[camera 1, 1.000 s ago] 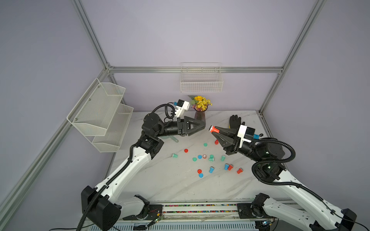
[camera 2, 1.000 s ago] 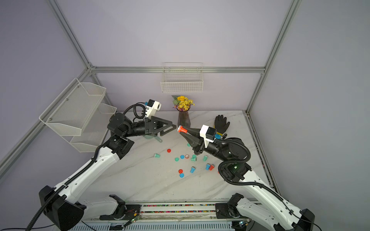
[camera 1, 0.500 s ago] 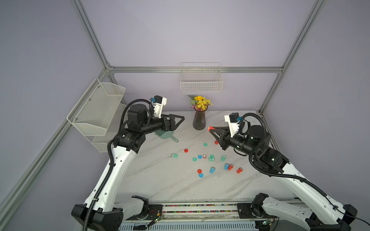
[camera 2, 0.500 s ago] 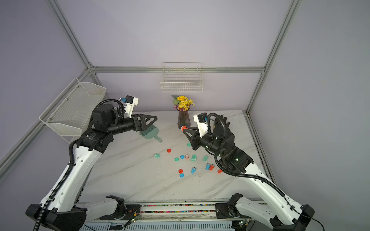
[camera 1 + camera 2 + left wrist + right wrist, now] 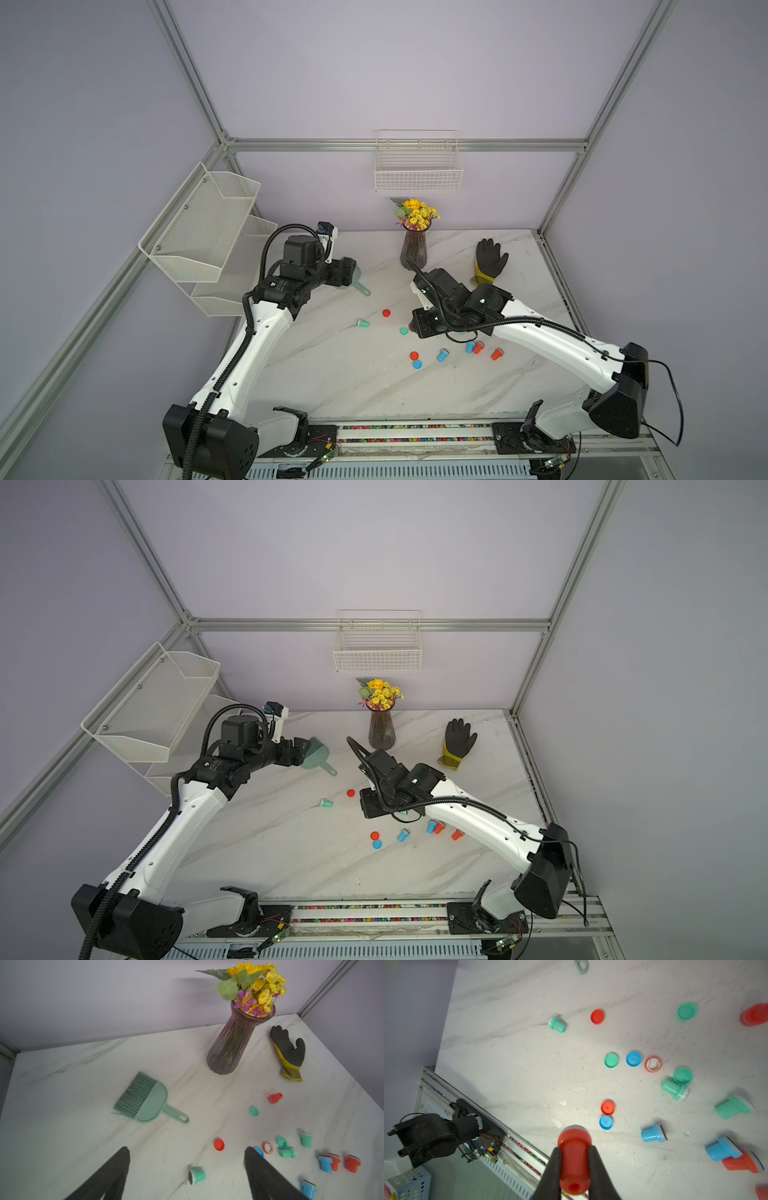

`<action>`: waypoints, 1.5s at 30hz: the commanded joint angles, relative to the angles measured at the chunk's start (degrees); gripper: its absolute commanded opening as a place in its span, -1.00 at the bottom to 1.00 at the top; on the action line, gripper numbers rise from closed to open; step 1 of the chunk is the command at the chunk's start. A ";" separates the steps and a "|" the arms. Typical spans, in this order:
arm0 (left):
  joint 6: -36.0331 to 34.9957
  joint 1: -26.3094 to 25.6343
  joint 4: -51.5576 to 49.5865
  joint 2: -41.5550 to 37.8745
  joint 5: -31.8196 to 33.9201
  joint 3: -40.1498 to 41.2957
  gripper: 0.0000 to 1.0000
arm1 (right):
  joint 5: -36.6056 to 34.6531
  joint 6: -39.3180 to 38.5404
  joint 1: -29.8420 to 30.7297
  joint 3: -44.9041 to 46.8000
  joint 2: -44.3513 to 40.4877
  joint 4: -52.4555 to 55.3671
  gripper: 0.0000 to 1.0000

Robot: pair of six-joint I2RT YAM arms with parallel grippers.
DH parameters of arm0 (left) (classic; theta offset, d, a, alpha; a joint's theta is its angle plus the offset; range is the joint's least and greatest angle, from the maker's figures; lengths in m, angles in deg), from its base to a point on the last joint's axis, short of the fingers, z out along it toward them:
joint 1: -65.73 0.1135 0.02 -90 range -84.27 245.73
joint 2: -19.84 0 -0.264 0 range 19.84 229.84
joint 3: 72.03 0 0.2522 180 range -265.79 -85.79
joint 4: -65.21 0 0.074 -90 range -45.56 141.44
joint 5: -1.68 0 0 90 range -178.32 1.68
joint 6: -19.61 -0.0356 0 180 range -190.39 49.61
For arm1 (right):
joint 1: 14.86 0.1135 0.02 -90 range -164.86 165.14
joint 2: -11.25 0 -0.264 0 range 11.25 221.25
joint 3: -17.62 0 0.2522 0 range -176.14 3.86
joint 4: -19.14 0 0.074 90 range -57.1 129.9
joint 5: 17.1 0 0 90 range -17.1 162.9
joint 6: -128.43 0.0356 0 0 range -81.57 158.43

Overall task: Close the stamp cap
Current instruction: Close the cover of the stamp.

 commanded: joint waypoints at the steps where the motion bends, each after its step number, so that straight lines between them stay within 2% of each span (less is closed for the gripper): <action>1: -3.54 0.36 7.33 -3.47 6.72 3.56 0.72 | -3.91 5.19 0.39 -5.19 5.79 10.32 -0.86; 5: -3.35 0.42 12.80 -6.10 7.10 9.55 0.72 | -6.19 5.83 2.20 -7.24 10.39 10.94 -0.98; 10: -1.44 0.38 11.86 -6.93 8.27 10.14 0.72 | -5.37 6.64 2.29 -6.22 14.03 8.69 -0.98; 15: 1.14 0.32 13.14 -8.79 9.05 13.14 0.72 | -7.94 7.47 2.94 -5.76 17.94 8.19 -0.98; 24: 0.50 0.36 13.04 -9.19 9.39 13.59 0.72 | -8.72 9.46 3.58 0.00 19.56 0.13 -0.98; 45: 0.68 0.41 12.04 -6.60 9.13 12.98 0.70 | -8.32 8.93 3.77 1.64 24.25 -0.42 -0.97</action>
